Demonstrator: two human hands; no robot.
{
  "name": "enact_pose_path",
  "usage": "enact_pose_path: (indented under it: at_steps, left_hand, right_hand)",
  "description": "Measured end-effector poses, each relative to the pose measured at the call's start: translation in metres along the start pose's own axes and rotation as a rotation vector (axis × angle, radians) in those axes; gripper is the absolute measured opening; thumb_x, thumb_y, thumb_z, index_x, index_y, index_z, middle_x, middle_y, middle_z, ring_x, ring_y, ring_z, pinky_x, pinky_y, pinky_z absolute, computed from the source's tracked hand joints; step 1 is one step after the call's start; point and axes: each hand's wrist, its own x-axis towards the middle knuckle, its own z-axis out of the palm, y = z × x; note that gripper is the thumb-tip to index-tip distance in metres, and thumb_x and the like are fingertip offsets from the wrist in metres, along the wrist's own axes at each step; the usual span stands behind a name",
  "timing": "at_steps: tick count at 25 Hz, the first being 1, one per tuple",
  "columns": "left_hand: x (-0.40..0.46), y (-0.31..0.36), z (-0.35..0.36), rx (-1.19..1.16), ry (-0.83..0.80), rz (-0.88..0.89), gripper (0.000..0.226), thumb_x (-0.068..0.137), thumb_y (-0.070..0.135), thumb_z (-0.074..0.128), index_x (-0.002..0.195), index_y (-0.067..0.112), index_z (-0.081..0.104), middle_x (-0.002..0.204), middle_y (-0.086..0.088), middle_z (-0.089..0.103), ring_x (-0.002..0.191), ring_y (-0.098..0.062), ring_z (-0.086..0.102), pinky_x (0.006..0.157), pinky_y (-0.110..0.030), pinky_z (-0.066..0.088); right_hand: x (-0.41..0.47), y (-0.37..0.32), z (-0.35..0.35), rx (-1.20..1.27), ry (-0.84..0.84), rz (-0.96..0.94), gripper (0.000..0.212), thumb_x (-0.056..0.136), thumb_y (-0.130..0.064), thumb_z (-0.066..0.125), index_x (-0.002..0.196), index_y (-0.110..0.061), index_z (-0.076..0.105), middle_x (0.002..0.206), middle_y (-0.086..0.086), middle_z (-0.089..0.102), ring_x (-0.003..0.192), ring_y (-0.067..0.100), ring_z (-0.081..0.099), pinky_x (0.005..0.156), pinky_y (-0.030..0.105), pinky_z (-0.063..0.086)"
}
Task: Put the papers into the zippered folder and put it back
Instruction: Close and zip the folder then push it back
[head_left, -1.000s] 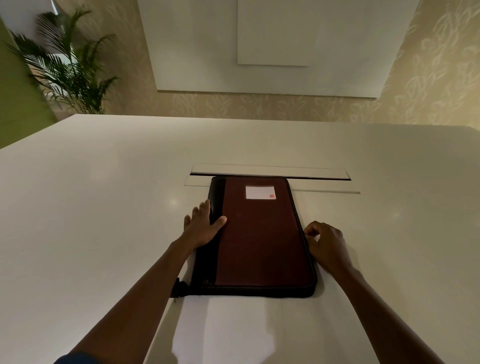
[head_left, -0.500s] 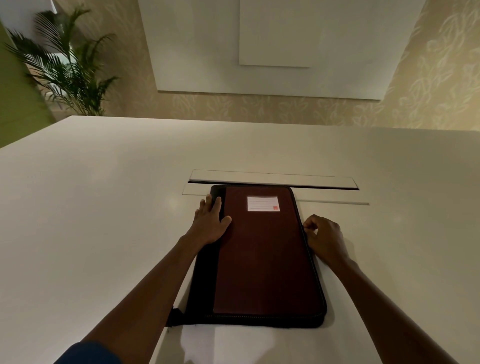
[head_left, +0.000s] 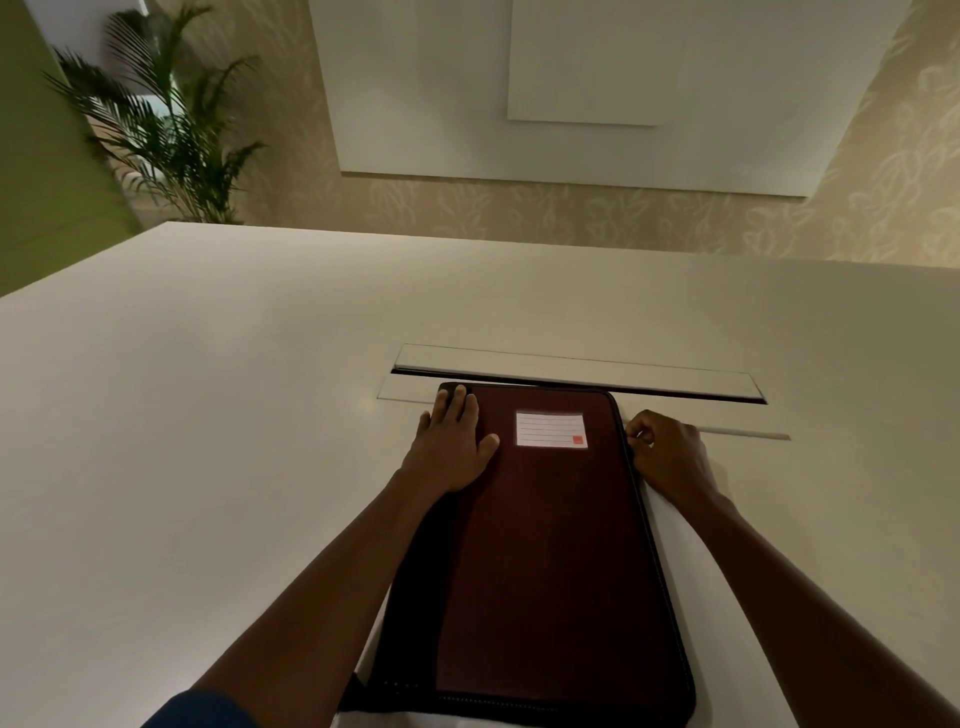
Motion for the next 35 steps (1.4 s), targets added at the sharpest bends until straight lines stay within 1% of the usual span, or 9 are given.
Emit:
enact_pose_path:
  at_steps: [12, 16, 19, 23, 25, 28, 31, 33, 35]
  left_hand:
    - [0.003, -0.011, 0.015, 0.018, 0.078, 0.019, 0.076, 0.098, 0.055, 0.027, 0.156, 0.013, 0.003, 0.165, -0.007, -0.005, 0.151, -0.022, -0.012, 0.121, -0.040, 0.000]
    - [0.005, -0.013, 0.017, 0.016, 0.081, 0.021, 0.076, 0.097, 0.056, 0.026, 0.156, 0.014, 0.002, 0.165, -0.006, -0.006, 0.151, -0.021, -0.012, 0.120, -0.039, -0.003]
    - [0.006, -0.015, 0.019, 0.021, 0.090, 0.022, 0.076, 0.097, 0.056, 0.026, 0.156, 0.014, 0.002, 0.165, -0.006, -0.006, 0.151, -0.021, -0.013, 0.119, -0.038, -0.003]
    - [0.005, -0.015, 0.021, 0.025, 0.104, 0.030, 0.076, 0.097, 0.056, 0.026, 0.156, 0.014, 0.003, 0.165, -0.006, -0.005, 0.151, -0.021, -0.011, 0.120, -0.039, -0.002]
    - [0.005, -0.015, 0.020, 0.022, 0.105, 0.033, 0.076, 0.097, 0.056, 0.026, 0.156, 0.014, 0.003, 0.165, -0.006, -0.004, 0.151, -0.021, -0.011, 0.120, -0.040, -0.001]
    - [0.004, -0.015, 0.019, 0.002, 0.096, 0.029, 0.076, 0.097, 0.056, 0.026, 0.156, 0.014, 0.002, 0.165, -0.005, -0.006, 0.151, -0.020, -0.013, 0.120, -0.039, -0.002]
    - [0.003, -0.014, 0.017, -0.014, 0.090, 0.024, 0.076, 0.097, 0.056, 0.028, 0.156, 0.015, 0.002, 0.165, -0.005, -0.006, 0.151, -0.020, -0.013, 0.121, -0.039, -0.002]
    - [0.003, -0.013, 0.017, -0.016, 0.092, 0.023, 0.076, 0.097, 0.056, 0.028, 0.156, 0.015, 0.002, 0.165, -0.005, -0.006, 0.151, -0.020, -0.013, 0.120, -0.039, -0.003]
    - [0.003, -0.012, 0.017, -0.017, 0.094, 0.025, 0.077, 0.097, 0.056, 0.028, 0.156, 0.015, 0.002, 0.165, -0.005, -0.006, 0.151, -0.021, -0.013, 0.120, -0.039, -0.003]
  right_hand:
    - [0.075, 0.004, 0.017, -0.014, -0.029, -0.068, 0.015, 0.083, -0.008, 0.064, 0.077, -0.021, 0.068, 0.076, 0.001, 0.069, 0.073, 0.021, 0.064, 0.064, 0.035, 0.054]
    - [0.098, -0.002, 0.025, -0.004, -0.098, -0.102, 0.018, 0.084, -0.007, 0.063, 0.078, -0.023, 0.070, 0.079, -0.001, 0.070, 0.073, 0.017, 0.064, 0.059, 0.025, 0.045]
    - [0.112, -0.005, 0.023, 0.005, -0.171, -0.124, 0.016, 0.082, -0.010, 0.067, 0.077, -0.024, 0.071, 0.078, -0.004, 0.070, 0.076, 0.013, 0.062, 0.067, 0.025, 0.041]
    - [0.129, -0.007, 0.009, -0.111, -0.379, -0.232, 0.024, 0.084, -0.006, 0.066, 0.076, -0.029, 0.068, 0.074, -0.010, 0.069, 0.066, 0.000, 0.058, 0.063, 0.016, 0.041]
    - [0.137, -0.008, 0.005, -0.144, -0.481, -0.182, 0.021, 0.086, -0.006, 0.064, 0.078, -0.024, 0.070, 0.068, -0.006, 0.070, 0.056, 0.004, 0.060, 0.058, 0.018, 0.043]
    - [0.145, -0.010, 0.001, -0.018, -0.575, -0.017, 0.016, 0.087, 0.000, 0.061, 0.088, -0.010, 0.074, 0.075, 0.018, 0.072, 0.051, 0.015, 0.059, 0.050, 0.021, 0.044]
    - [0.146, -0.020, -0.002, 0.045, -0.578, 0.086, 0.011, 0.088, -0.007, 0.064, 0.085, -0.005, 0.074, 0.073, 0.018, 0.070, 0.053, 0.017, 0.059, 0.050, 0.023, 0.047]
    - [0.146, -0.030, 0.001, -0.029, -0.551, 0.124, 0.019, 0.087, -0.016, 0.068, 0.081, 0.001, 0.073, 0.068, 0.017, 0.068, 0.054, 0.021, 0.057, 0.057, 0.028, 0.047]
    - [0.147, -0.041, 0.004, -0.141, -0.544, 0.183, 0.024, 0.085, -0.017, 0.068, 0.075, 0.006, 0.070, 0.064, 0.017, 0.065, 0.054, 0.023, 0.054, 0.059, 0.030, 0.044]
